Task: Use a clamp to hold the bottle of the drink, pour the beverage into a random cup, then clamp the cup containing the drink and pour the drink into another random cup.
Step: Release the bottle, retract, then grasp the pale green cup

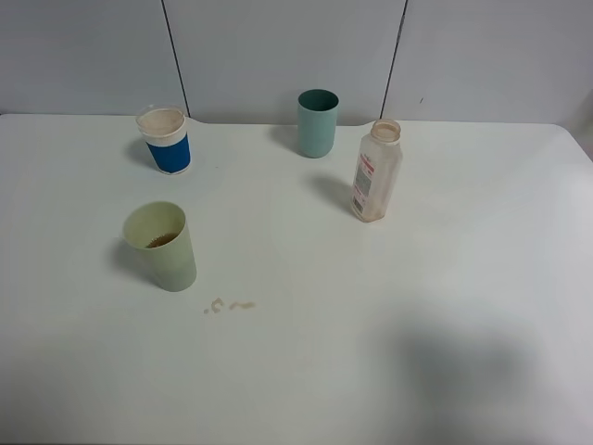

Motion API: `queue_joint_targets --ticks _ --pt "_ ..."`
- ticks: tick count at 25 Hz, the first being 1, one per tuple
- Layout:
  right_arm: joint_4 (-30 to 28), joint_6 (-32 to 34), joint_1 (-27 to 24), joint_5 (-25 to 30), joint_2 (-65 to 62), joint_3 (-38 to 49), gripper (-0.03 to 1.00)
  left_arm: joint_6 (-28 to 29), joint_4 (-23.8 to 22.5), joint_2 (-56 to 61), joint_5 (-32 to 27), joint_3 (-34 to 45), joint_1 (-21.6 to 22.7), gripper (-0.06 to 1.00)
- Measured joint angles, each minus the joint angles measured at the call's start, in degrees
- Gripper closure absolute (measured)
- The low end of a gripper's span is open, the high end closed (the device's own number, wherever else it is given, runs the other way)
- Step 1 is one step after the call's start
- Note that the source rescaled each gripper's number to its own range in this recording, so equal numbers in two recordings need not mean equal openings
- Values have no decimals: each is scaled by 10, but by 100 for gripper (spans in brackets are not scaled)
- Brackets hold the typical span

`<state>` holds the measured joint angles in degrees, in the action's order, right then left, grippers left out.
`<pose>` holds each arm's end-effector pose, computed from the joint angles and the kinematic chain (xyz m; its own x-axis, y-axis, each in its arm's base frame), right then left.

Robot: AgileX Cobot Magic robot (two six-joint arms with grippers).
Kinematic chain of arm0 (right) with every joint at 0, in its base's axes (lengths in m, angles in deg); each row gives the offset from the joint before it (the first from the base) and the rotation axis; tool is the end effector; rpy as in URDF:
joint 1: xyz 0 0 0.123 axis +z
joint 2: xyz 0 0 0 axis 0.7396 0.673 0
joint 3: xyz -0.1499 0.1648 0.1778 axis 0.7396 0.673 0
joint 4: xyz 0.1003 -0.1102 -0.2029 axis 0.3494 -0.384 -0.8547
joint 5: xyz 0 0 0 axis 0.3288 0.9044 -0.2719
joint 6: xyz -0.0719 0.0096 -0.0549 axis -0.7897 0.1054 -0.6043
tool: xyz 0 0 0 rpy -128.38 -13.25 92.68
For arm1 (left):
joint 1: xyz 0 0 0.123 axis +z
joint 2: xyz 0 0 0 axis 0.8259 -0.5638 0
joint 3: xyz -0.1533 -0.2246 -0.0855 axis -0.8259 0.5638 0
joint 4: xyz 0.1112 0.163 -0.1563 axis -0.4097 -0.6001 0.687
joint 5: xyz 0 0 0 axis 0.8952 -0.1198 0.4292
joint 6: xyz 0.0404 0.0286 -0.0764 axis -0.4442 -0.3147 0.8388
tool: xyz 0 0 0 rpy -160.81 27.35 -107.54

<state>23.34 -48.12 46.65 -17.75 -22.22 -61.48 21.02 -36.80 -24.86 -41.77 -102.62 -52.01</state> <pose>0.0178 -0.0117 0.2767 -0.5778 0.0306 -0.8156 0.1316 0.9897 -0.0561 -0.0064 0.0005 0.2793 -0.4378 -0.0479 -0.8978 -0.0808 0.9966 -0.0137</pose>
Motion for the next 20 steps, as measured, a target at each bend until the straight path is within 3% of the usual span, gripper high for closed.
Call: queue_joint_targets --ticks 3,16,20 --pt "0 0 -23 0 0 0 -3 0 0 0 0 0 0 -6" --pt "0 0 -28 0 -7 0 -3 0 0 0 0 0 0 -6" --pt "0 0 -68 -1 -52 0 -3 0 0 0 0 0 0 -6"
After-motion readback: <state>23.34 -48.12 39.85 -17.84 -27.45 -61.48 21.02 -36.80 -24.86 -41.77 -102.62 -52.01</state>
